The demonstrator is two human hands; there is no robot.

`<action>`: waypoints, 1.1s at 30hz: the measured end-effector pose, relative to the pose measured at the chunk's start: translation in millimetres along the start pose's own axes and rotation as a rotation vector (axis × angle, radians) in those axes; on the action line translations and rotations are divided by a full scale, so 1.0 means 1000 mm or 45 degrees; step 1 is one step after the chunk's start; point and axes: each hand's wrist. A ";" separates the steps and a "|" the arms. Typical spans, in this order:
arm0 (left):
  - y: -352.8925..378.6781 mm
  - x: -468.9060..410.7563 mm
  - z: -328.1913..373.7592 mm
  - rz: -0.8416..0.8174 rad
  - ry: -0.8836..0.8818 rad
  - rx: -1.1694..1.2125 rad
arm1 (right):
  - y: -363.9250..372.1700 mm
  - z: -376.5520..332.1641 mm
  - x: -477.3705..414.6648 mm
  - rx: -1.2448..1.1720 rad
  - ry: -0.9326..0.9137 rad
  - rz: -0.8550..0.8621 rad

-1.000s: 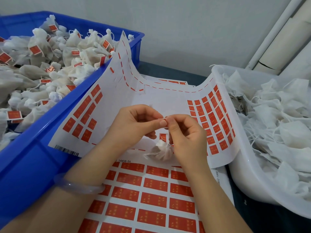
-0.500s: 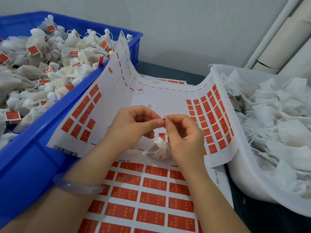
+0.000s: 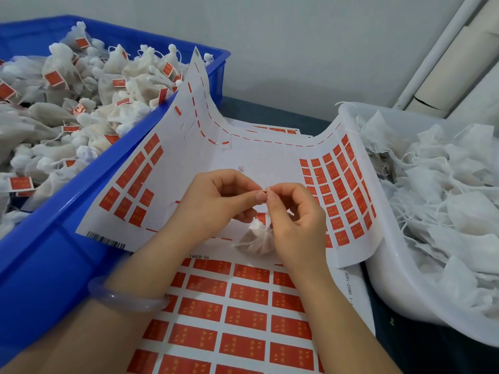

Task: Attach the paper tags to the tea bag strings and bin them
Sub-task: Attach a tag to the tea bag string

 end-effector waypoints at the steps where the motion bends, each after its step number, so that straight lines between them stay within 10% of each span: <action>1: 0.000 0.000 0.000 -0.012 0.005 -0.005 | 0.000 0.000 0.000 0.023 -0.007 -0.009; 33: 0.000 0.001 -0.003 0.020 0.120 0.003 | 0.001 -0.002 0.002 -0.060 0.030 -0.111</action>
Point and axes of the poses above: each hand's wrist, its own x-axis away from the middle knuckle, its own y-axis out of the palm, z = x × y, and after that the axes turned 14 degrees about -x, right-handed
